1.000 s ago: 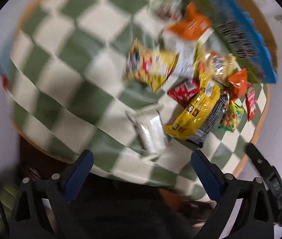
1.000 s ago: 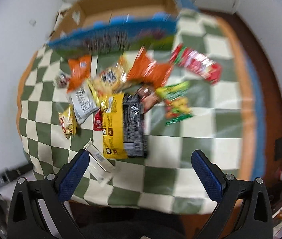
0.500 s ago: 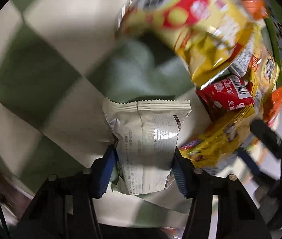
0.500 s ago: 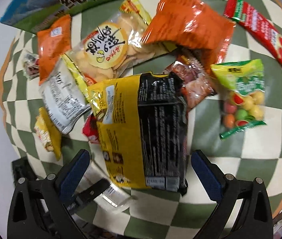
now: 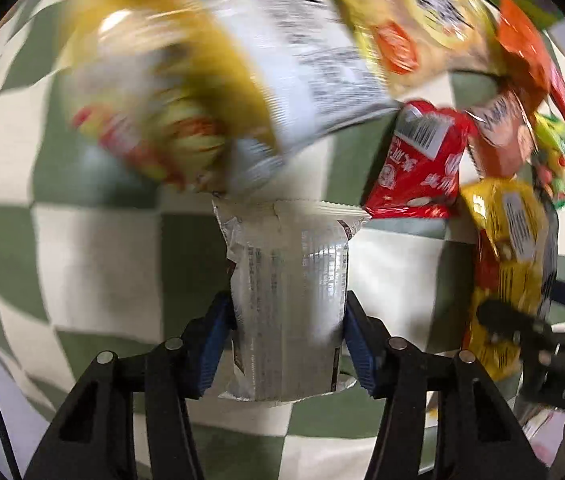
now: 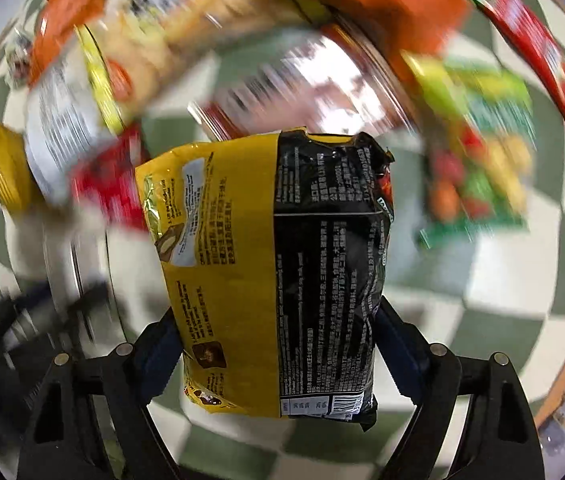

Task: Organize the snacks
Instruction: 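Grasp the white packet with the left tool while the right tool grasps the yellow-black bag, then carry both packets into the cardboard box and open both tools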

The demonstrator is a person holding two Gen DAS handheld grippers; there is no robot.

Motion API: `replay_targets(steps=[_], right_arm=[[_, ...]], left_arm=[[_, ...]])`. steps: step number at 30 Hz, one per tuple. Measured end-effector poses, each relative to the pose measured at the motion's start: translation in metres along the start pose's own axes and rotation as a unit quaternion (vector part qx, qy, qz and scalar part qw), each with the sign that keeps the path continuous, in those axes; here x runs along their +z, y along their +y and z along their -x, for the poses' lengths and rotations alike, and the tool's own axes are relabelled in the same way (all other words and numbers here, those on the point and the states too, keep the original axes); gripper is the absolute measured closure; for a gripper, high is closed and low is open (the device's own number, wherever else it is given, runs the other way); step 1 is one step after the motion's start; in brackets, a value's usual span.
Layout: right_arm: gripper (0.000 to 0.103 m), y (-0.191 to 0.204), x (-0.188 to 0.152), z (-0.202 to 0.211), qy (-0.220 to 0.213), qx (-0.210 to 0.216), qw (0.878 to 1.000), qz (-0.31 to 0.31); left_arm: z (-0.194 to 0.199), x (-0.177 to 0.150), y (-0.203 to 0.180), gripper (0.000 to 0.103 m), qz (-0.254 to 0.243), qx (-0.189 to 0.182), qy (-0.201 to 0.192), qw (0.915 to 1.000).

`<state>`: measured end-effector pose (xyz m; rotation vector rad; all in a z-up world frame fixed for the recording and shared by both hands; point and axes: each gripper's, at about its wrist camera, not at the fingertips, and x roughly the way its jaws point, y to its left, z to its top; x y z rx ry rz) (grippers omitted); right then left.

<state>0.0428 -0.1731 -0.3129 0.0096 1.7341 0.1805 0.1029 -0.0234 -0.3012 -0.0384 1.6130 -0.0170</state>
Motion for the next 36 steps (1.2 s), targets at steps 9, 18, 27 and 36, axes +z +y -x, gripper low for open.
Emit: replay_targets(steps=[9,18,27,36], right_arm=[[0.005,-0.012,-0.004,-0.023,0.005,0.006,0.999,-0.053],[0.014,0.018,-0.02,-0.016,-0.021,-0.028,0.995,-0.096],[0.015,0.011,-0.024,0.07,-0.088,0.056,0.986,-0.128],[0.014,0.005,0.065,0.236,-0.205,0.124,0.968,-0.075]], left_arm=[[0.016,-0.009,0.016,0.046,0.006,-0.016,-0.017,0.9997],[0.043,-0.043,0.041,0.047,-0.02,-0.049,-0.034,0.998],[0.184,-0.04,0.041,0.047,-0.043,-0.134,-0.104,0.9847],[0.292,0.11,0.023,0.046,-0.049,-0.161,-0.189,0.9675]])
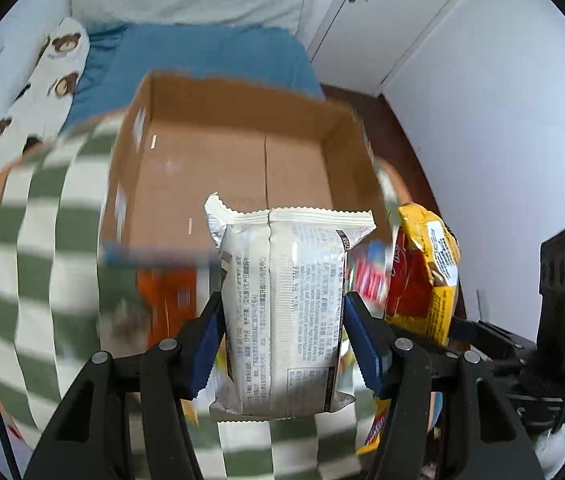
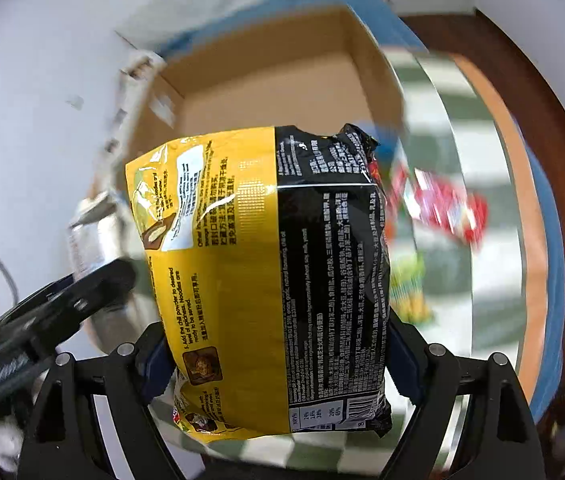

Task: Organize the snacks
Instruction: 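Carry both packets into the cardboard box and open both tools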

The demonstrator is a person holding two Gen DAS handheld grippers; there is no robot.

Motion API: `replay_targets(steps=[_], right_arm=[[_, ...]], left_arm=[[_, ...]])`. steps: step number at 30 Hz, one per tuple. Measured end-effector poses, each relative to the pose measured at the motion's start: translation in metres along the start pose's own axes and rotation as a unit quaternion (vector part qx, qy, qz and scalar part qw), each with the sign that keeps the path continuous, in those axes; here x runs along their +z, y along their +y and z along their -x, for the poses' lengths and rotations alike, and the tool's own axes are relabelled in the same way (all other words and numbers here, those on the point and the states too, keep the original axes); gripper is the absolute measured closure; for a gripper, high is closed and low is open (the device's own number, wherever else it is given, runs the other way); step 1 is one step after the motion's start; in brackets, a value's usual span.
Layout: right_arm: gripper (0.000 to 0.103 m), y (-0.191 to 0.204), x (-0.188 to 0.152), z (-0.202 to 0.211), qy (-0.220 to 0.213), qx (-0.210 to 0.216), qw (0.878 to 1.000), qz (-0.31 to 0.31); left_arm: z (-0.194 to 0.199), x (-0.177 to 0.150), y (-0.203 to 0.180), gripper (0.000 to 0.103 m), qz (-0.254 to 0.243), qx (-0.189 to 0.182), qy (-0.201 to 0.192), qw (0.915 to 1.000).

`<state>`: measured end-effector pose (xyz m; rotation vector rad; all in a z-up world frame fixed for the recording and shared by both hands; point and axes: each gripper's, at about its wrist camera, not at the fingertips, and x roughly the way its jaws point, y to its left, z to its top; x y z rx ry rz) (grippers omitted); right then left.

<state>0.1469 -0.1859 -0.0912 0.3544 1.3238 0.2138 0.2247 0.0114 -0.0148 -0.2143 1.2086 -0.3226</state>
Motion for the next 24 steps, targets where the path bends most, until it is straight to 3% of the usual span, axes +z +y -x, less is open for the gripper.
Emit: replay_targets(steps=[5,7,11,16,24], right_arm=[[0.014,0.019,0.1,0.001,-0.023,0.011,0.999,0.021],[0.014,0.024,0.15,-0.026,-0.007,0.003,1.0,0.026],[0.014,0.026,0.208,-0.083,0.032,-0.028,0.998,0.036],[0.014,0.012,0.243,-0.157,0.07,-0.059,0.995,0.042],[0.014,-0.016,0.267,-0.226,0.107,-0.069,0.991,0.036]], left_arm=[[-0.067,0.082,0.006,0.046,0.01,0.029,0.023,0.9993],[-0.098,0.106,0.017,0.046,0.017,0.037,0.046,0.9981],[-0.159,0.138,0.045,0.046,0.035,0.052,0.091,0.9939],[-0.22,0.158,0.067,0.046,0.047,0.062,0.139,0.9872],[-0.247,0.168,0.076,0.046,0.066,0.068,0.162,0.9823]])
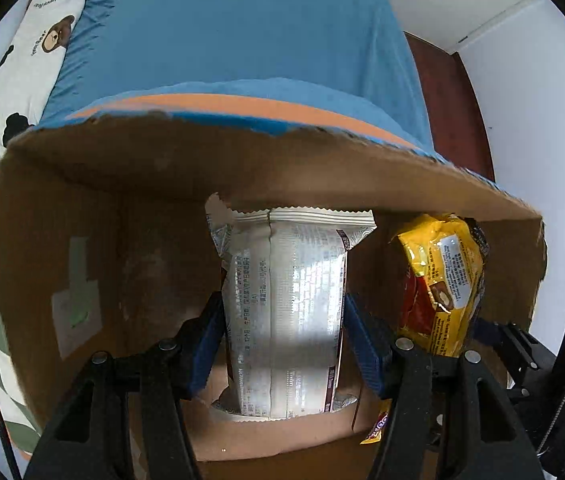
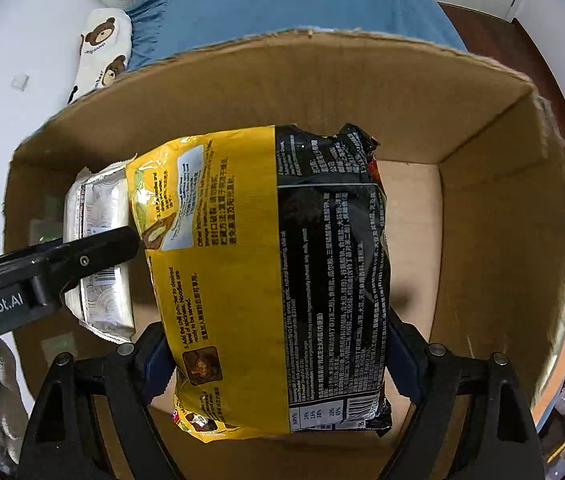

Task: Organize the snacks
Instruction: 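Carry both packets into the cardboard box and open both tools, then lift both tools out of the box back toward the snack pile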

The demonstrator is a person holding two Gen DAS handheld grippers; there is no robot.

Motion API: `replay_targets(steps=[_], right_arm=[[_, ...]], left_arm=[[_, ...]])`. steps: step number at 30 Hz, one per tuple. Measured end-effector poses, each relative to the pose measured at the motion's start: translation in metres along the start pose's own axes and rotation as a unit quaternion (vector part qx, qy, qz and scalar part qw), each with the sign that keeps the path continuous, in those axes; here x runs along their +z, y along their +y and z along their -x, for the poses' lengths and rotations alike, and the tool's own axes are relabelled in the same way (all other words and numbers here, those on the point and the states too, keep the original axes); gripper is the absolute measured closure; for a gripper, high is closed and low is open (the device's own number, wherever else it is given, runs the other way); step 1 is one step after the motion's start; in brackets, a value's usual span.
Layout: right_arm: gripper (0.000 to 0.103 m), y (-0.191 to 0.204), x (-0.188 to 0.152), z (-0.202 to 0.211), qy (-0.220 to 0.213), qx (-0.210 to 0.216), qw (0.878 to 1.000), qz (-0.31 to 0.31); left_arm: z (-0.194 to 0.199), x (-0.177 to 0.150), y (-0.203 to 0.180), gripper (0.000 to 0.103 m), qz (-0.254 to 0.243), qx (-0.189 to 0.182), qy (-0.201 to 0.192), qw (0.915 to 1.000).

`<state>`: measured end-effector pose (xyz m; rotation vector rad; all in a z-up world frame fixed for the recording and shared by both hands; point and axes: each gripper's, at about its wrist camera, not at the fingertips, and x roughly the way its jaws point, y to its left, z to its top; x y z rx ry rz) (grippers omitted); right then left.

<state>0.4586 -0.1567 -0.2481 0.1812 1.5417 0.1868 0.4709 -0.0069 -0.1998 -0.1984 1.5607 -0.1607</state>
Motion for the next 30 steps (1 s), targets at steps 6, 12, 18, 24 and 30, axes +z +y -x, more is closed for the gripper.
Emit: replay_targets(steps=[6,12,18,24,30], right_arm=[[0.014,-0.003,0.01,-0.016,0.024,0.004,1.0,-0.008],[0.005,0.001,0.007,-0.011,0.015,-0.001,1.0,-0.002],[0.003,-0.006,-0.007,0.006,0.002,-0.009,1.0,0.005],[0.003,-0.015,-0.044,0.041,-0.035,-0.027,0.999,0.001],[0.003,-0.017,-0.08,0.087,-0.092,-0.051,0.994,0.013]], left_arm=[[-0.006,0.004,-0.005,0.043,0.003,0.013,0.007,0.9999],[-0.004,0.001,-0.006,0.011,-0.008,0.026,0.0,0.9996],[0.009,-0.009,-0.012,0.01,-0.019,0.046,-0.026,0.9984],[0.04,-0.041,-0.014,0.01,-0.021,0.063,-0.087,0.994],[0.079,-0.082,-0.017,0.01,-0.024,0.086,-0.153,0.9842]])
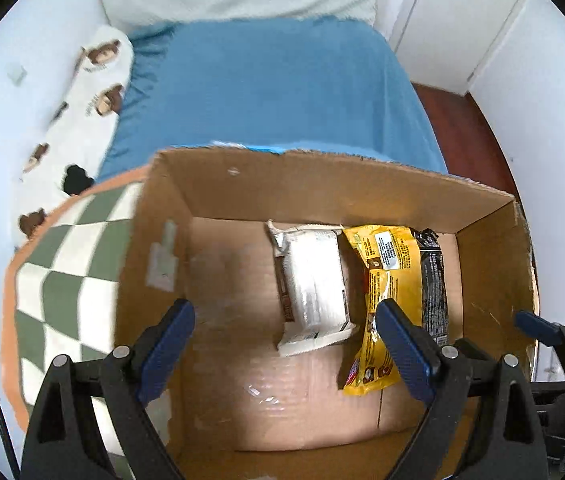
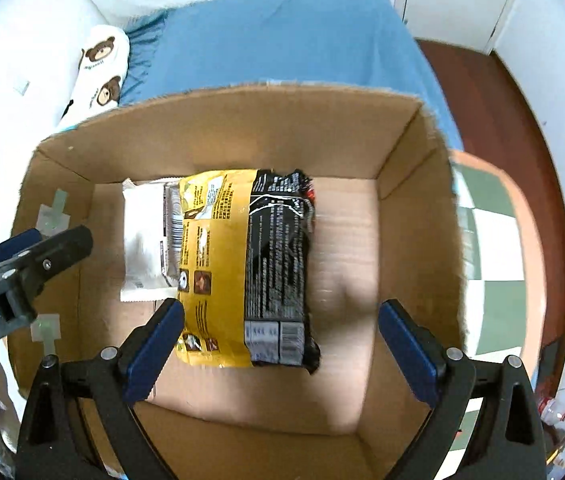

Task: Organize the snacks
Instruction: 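Lift both tools out of the box back toward the snack pile, then grasp the white printed packet with the left tool while the right tool grasps the yellow cookie bag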

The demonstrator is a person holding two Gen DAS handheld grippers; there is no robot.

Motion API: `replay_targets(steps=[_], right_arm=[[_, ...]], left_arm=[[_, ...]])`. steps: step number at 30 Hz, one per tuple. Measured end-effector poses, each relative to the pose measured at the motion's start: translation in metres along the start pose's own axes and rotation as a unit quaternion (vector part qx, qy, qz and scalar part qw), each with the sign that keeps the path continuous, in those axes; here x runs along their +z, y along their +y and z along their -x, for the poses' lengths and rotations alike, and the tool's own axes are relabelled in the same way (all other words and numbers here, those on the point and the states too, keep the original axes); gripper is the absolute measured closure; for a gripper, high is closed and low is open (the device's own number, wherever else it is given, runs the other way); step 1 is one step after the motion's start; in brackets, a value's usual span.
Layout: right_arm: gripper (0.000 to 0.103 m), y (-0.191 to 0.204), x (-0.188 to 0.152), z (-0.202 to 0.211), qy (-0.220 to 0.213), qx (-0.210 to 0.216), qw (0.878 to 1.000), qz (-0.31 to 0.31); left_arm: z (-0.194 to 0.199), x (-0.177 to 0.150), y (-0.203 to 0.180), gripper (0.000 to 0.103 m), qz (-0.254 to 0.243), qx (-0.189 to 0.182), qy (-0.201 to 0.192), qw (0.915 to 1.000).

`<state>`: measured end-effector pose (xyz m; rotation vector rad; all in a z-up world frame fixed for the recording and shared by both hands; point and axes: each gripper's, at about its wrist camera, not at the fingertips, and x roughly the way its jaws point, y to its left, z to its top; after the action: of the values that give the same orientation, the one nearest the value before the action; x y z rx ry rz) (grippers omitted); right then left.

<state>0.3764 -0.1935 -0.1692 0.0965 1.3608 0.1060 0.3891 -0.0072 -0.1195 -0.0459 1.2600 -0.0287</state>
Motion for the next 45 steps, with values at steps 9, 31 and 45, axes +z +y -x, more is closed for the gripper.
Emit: replay_targets(steps=[9,31,45], right_arm=[[0.003,0.028,-0.03,0.079,-0.082,-0.004,0.997,-0.004],[0.003,0.048,-0.184,0.201,-0.226,-0.008,0.974,-0.016],[0.006,0.003,-0.238,0.055,-0.006,0.065,0.992,-0.11]], left_arm=[[0.067,-0.051,0.011,0.01,0.008,0.007,-0.067,0.9977],[0.173,-0.189,0.013,0.01,0.026,0.046,-0.17,0.984],[0.039,-0.264,0.052,0.011,-0.003,0.074,0.049,0.996]])
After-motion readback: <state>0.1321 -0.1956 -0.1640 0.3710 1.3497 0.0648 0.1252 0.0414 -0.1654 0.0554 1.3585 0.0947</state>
